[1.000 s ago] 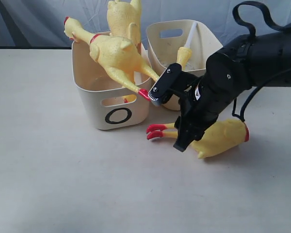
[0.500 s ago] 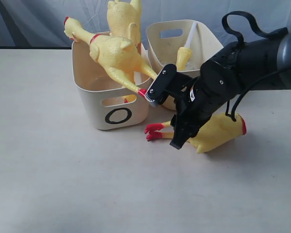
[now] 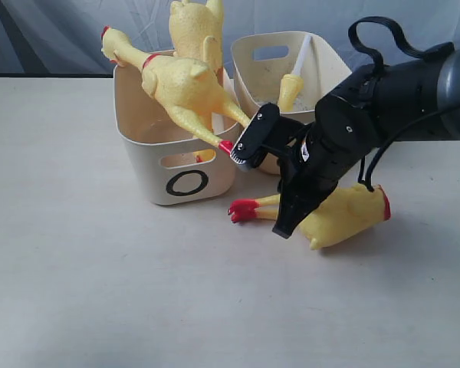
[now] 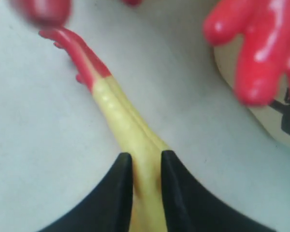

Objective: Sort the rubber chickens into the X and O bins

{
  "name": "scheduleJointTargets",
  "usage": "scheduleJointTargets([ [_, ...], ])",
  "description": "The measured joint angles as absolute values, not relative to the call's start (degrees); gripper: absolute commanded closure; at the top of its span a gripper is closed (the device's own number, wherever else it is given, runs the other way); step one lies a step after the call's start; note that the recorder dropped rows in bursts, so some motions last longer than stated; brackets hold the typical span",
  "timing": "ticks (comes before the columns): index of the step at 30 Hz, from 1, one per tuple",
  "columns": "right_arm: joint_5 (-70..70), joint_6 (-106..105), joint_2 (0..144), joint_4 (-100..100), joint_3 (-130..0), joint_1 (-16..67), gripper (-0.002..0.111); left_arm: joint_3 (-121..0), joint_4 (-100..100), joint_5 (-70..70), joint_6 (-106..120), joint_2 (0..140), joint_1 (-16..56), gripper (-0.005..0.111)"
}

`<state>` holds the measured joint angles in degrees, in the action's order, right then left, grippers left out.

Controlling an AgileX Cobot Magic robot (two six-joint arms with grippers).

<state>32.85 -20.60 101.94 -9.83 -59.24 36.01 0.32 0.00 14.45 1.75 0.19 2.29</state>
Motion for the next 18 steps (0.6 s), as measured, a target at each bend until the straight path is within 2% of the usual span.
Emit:
scheduleJointTargets([
  [8,40.56,-20.49,93.38,-6.12,-58.53,36.01,0.096,0.32,0.00,14.45,1.75,0.19,2.29,0.107],
  [18,42.92,-19.60,75.75,-6.16,-58.40,36.01,0.096,0.32,0.00,14.45,1.75,0.19,2.29,0.107],
])
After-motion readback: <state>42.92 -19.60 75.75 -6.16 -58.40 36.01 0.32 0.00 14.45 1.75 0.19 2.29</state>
